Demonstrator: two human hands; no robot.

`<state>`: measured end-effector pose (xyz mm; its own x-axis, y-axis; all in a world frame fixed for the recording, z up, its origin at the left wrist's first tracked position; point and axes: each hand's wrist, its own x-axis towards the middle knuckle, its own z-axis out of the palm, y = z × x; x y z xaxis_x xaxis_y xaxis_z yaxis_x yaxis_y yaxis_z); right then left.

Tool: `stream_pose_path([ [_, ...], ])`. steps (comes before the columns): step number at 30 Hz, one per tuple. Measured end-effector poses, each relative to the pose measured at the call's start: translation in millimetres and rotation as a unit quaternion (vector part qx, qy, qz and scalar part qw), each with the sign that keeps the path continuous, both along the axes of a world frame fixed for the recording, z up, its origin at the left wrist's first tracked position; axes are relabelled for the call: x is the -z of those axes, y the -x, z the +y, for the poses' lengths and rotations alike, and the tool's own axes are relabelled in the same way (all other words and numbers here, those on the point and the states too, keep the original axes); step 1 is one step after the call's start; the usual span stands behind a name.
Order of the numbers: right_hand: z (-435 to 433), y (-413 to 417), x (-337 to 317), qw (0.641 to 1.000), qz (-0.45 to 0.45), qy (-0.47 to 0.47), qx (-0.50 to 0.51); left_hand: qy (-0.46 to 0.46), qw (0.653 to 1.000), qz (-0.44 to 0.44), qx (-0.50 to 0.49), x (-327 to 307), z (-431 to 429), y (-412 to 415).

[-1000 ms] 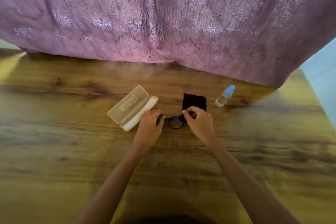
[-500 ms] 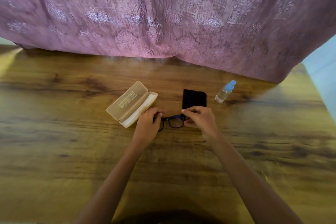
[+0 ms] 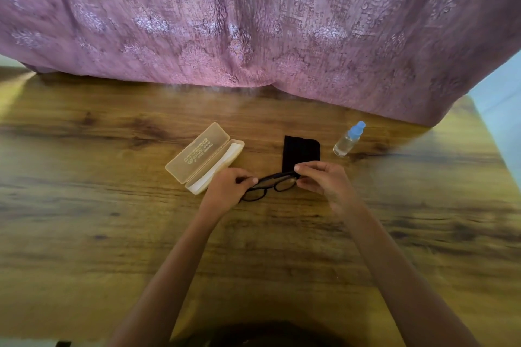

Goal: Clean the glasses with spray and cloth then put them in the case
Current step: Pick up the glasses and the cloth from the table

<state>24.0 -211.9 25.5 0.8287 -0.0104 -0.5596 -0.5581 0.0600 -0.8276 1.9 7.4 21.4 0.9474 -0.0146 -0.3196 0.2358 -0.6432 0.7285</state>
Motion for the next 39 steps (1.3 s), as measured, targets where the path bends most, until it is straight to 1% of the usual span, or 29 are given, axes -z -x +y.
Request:
stream_pose_path([
  [4,-2,0,-1,1.0,-0.001,0.009,-0.021,-0.034,0.999,-0.019,-0.016,-2,-5,-4],
  [7,-4,0,-3,0.999,0.004,0.011,-0.046,-0.042,0.997,-0.038,-0.044,-4,-7,-5],
  [13,-12,-1,-8,0.994,0.013,0.017,-0.103,-0.023,0.992,-0.08,-0.093,-11,-10,-7],
  [19,-23,-3,-15,0.988,0.01,0.04,-0.148,0.003,0.986,-0.092,-0.141,-13,-13,-8],
  [22,-28,-3,-17,0.987,0.0,0.047,-0.155,0.009,0.981,-0.107,-0.16,-14,-12,-11],
  [27,-31,-2,-15,0.986,-0.011,0.043,-0.16,0.028,0.978,-0.1,-0.182,-18,-8,-14],
  [31,-32,-1,-11,0.985,-0.029,0.047,-0.161,0.051,0.973,-0.097,-0.203,-20,-5,-16],
  [34,-32,0,-12,0.98,-0.05,0.056,-0.182,0.045,0.974,-0.096,-0.2,-20,-4,-18],
  [37,-31,1,-11,0.971,-0.088,0.084,-0.206,0.041,0.976,-0.09,-0.194,-21,-4,-19],
  [39,-30,3,-10,0.967,-0.119,0.109,-0.199,0.044,0.976,-0.089,-0.195,-20,-3,-19],
])
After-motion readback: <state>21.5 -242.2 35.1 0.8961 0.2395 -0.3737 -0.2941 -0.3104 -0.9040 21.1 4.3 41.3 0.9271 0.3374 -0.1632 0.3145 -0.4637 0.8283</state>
